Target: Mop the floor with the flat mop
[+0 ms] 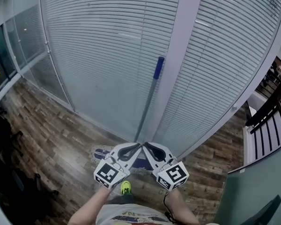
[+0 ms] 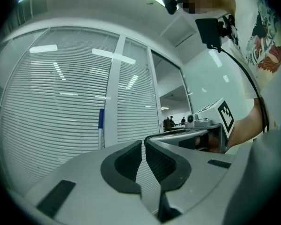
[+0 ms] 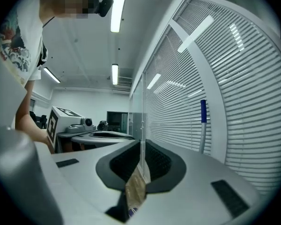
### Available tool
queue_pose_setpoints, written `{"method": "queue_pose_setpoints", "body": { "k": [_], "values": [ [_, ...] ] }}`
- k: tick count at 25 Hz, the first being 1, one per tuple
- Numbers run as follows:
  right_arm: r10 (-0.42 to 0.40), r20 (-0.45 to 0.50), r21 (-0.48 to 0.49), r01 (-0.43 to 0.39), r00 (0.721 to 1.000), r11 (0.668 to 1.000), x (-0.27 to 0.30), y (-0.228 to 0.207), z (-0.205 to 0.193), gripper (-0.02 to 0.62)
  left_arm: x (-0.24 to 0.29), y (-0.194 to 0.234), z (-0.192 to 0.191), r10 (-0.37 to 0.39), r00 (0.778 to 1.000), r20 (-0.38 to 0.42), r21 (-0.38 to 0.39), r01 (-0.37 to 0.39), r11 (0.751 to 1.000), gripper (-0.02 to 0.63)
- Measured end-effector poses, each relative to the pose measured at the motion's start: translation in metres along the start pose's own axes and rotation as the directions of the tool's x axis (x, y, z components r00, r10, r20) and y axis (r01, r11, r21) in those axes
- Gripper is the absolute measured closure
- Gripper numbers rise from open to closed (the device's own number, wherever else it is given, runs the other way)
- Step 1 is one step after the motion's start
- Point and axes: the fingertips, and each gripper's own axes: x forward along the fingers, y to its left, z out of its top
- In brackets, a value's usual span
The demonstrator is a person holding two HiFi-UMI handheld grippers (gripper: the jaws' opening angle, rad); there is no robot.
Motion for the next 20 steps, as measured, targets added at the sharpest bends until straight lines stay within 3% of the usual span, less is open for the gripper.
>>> {"method": "queue_pose_setpoints", "body": {
  "k": [11,20],
  "values": [
    [-0.131,-0.045,-0.037,0.130,0.990,0.991,0.085,-0.099,-0.013,0.561,0.077,0.100,-0.025,-0.104,0.995,-0.005,0.022,0.104,0.994,0.591],
    [-0.210,-0.036,-0.025,0.209,0.977,0.977,0.134,-0.170,-0.007,0.560,0.133,0.172,-0.026,-0.074,0.997,-0.010,0.047,0.074,0.996,0.510]
  ]
}}
